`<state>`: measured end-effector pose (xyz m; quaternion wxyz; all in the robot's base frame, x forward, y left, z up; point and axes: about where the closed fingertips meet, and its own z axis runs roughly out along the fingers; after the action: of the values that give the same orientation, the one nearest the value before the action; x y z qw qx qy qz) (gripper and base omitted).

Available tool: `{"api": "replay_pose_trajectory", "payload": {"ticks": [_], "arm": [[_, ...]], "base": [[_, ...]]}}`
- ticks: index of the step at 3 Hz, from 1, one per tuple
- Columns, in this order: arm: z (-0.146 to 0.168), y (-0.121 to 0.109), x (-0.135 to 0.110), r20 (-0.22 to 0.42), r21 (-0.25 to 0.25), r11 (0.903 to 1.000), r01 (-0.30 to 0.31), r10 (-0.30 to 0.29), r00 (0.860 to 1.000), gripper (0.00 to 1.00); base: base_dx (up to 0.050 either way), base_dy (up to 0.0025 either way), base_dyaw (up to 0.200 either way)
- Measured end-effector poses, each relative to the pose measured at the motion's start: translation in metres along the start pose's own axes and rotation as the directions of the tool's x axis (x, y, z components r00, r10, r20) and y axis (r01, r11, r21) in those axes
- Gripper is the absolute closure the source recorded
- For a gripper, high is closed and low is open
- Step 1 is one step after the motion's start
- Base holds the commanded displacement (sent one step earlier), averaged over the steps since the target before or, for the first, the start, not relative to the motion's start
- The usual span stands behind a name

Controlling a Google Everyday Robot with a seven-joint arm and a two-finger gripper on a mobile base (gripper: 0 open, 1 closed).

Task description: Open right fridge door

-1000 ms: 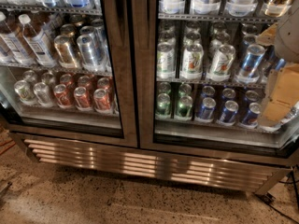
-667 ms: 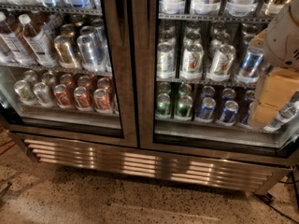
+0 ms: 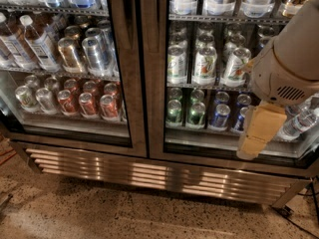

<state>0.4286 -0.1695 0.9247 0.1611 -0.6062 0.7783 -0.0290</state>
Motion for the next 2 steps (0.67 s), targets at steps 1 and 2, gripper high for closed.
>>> {"api": "replay_pose_trajectory", "payload": {"ticks": [1, 2], "arm": [[-0.0009, 0.0007, -0.0002, 0.072, -0.032, 0.9994, 0.01, -0.008, 0.997, 0.0], [0.0017, 0.0001, 0.0045, 0.226, -0.101, 0.9937, 0.049, -0.025, 0.974, 0.0]], "base": [[0.0, 0.0, 0.0], [0.0, 0.0, 0.0]]}}
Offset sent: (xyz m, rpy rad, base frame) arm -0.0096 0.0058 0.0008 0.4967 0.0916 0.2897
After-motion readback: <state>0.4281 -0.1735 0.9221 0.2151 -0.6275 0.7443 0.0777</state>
